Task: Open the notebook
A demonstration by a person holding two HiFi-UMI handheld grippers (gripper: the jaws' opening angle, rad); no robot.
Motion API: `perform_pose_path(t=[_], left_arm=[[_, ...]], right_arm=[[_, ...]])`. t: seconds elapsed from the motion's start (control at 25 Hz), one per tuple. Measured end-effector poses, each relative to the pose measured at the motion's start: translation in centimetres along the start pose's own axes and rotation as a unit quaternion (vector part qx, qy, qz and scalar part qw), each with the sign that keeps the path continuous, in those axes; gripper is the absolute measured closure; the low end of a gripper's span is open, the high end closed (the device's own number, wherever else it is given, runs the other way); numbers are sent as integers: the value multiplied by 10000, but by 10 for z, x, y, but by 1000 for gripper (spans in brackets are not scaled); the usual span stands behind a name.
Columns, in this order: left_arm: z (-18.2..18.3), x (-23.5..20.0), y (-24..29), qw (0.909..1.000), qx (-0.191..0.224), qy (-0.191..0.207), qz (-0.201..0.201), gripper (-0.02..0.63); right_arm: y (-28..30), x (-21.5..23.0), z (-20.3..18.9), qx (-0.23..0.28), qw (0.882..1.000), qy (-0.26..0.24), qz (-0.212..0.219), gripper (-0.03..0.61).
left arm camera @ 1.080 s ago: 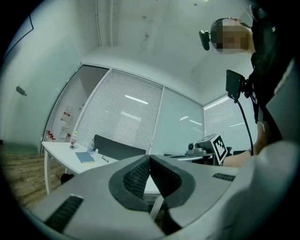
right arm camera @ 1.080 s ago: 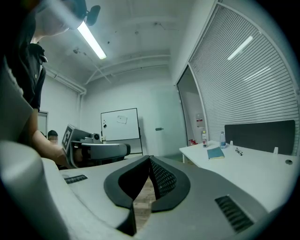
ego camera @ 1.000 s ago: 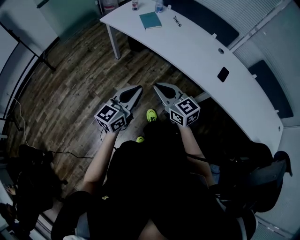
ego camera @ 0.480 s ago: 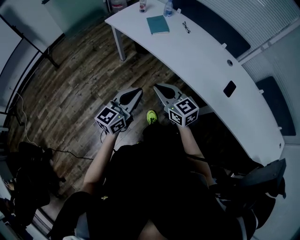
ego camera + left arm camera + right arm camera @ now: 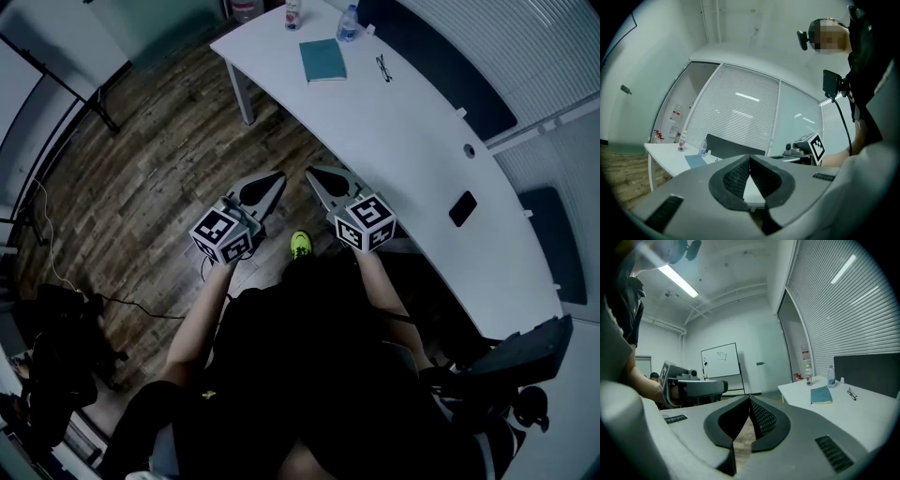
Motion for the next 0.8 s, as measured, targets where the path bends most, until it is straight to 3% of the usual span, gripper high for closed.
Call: perform_pose_path(t=[0.8], left_arm=[[10, -94, 98, 9998, -51, -41, 167, 604]], right_arm=[[69, 111, 16, -217, 9994, -39, 284, 571]])
Point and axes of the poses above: the fingertips, and each gripper's own axes: y forward along the fingers, x to its right, z out of its top, the point moved 5 cm from there along -y, backward along the fingers, and after that the axes turned 11 degrees about -z, right-handed, at the moved point
